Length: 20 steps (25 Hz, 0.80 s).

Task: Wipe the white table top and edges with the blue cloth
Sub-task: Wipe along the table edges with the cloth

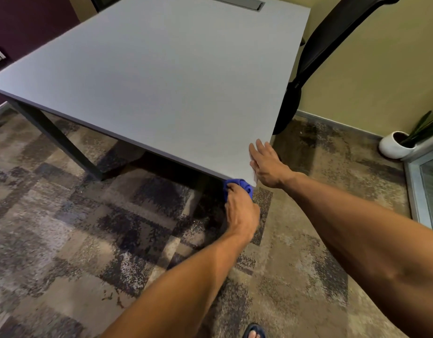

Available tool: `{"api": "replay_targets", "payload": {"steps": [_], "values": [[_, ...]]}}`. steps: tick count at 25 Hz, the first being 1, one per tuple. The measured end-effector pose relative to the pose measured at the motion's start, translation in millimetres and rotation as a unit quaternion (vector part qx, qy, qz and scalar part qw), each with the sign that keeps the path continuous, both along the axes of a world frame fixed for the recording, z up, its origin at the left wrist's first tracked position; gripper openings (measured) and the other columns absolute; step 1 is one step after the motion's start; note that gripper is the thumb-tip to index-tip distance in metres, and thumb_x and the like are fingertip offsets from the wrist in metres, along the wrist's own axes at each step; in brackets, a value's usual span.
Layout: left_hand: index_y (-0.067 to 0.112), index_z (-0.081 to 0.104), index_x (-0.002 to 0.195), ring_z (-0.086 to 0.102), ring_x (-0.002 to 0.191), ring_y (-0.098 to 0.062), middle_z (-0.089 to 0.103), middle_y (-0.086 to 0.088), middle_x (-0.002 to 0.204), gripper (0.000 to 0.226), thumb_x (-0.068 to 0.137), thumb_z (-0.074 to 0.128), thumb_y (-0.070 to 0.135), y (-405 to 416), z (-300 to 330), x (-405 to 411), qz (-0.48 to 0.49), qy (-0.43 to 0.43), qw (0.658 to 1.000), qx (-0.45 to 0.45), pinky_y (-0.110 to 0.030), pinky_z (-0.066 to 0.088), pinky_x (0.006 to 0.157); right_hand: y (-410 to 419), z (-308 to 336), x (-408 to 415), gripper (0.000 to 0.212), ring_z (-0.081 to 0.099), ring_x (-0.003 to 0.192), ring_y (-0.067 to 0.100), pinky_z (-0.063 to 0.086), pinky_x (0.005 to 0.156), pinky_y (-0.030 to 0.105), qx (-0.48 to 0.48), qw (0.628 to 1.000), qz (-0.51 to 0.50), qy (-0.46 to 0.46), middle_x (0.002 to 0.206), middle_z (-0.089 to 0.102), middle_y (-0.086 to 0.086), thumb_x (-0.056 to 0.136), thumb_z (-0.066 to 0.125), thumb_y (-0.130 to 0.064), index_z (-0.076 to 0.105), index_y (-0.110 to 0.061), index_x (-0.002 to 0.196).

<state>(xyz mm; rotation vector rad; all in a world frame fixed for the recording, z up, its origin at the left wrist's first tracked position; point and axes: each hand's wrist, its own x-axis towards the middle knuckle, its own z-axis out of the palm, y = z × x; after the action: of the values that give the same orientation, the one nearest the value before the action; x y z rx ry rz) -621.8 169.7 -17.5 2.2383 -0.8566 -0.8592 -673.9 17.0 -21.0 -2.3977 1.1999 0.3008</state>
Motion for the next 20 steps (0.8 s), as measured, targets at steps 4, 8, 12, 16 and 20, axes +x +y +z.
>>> {"api": "replay_targets", "payload": {"steps": [4,8,12,16,20], "values": [[-0.003,0.034,0.141,0.067,0.105,-0.026,0.06,-0.015,0.123,0.064,0.087,0.067,0.005,-6,8,-27,-0.002,0.006,1.0,0.028,-0.034,0.057,0.087,-1,7,0,0.065,-0.015,0.157,0.032,0.001,0.129,0.046,-0.001,1.0,0.01,0.02,0.172,-0.012,0.009,0.111,0.036,-0.017,0.0,-0.015,0.165],[-0.002,0.035,0.141,0.064,0.109,-0.027,0.059,-0.016,0.125,0.064,0.087,0.067,0.007,-1,16,-36,-0.07,-0.015,0.996,0.048,-0.034,0.055,0.089,-3,13,-6,0.07,-0.012,0.158,0.029,0.003,0.129,0.044,0.004,0.999,0.028,0.02,0.173,-0.009,0.007,0.107,0.041,-0.009,0.003,-0.017,0.165],[0.005,0.045,0.132,0.061,0.112,-0.034,0.059,-0.015,0.124,0.051,0.083,0.061,0.0,20,24,-20,-0.141,-0.004,0.99,0.019,-0.044,0.054,0.092,-11,22,-17,0.08,-0.007,0.159,0.023,0.004,0.129,0.041,0.033,0.999,0.037,0.013,0.173,-0.004,0.003,0.098,0.046,0.003,0.007,-0.018,0.165],[0.015,0.052,0.12,0.065,0.096,-0.035,0.062,-0.013,0.111,0.05,0.077,0.047,-0.009,51,27,15,-0.143,0.065,0.987,-0.035,-0.051,0.059,0.076,-9,32,-18,0.086,-0.004,0.159,0.02,0.005,0.129,0.039,0.063,0.998,0.025,0.003,0.173,-0.002,0.002,0.091,0.04,0.015,0.009,-0.018,0.165],[0.02,0.05,0.136,0.066,0.105,-0.033,0.064,-0.012,0.119,0.062,0.082,0.047,-0.01,67,42,47,-0.088,0.06,0.992,-0.069,-0.05,0.059,0.082,16,48,-32,0.096,0.0,0.159,0.028,0.01,0.129,0.043,0.042,0.993,0.094,0.056,0.172,-0.011,0.008,0.088,0.049,0.017,0.005,-0.019,0.165]]}}
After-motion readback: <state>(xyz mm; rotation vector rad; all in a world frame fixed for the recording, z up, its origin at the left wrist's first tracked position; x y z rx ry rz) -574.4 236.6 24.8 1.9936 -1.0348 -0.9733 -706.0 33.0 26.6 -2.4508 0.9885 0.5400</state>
